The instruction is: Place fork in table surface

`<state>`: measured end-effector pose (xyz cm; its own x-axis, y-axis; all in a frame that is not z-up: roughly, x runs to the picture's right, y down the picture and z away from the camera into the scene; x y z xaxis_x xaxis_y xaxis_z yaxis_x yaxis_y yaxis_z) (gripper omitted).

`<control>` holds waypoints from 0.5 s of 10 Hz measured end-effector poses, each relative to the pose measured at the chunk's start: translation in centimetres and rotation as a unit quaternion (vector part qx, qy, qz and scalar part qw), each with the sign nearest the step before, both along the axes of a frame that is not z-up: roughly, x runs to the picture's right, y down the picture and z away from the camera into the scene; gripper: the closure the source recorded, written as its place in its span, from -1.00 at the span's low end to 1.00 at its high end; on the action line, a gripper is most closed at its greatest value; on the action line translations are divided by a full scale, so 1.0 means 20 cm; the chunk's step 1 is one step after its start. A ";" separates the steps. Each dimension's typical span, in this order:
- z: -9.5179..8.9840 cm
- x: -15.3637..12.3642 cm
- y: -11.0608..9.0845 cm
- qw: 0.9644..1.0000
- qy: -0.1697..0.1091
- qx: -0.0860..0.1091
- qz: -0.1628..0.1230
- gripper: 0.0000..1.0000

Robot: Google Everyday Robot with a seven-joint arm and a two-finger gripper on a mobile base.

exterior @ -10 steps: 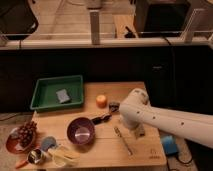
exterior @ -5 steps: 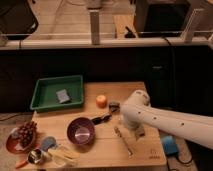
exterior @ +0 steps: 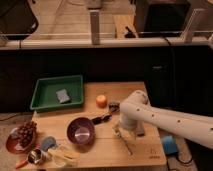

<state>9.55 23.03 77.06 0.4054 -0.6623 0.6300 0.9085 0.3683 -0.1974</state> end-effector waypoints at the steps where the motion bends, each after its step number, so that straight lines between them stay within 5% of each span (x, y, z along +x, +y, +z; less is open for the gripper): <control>1: 0.00 -0.02 0.01 0.999 -0.031 0.001 -0.030 -0.60; 2: 0.00 -0.05 0.04 0.993 -0.084 0.004 -0.087 -0.60; 4: -0.01 -0.09 0.09 0.974 -0.147 0.015 -0.169 -0.60; 5: -0.01 -0.12 0.13 0.959 -0.179 0.026 -0.217 -0.60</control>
<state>7.16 25.66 76.88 -0.1519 -0.7546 0.6383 0.9846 -0.0593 0.1643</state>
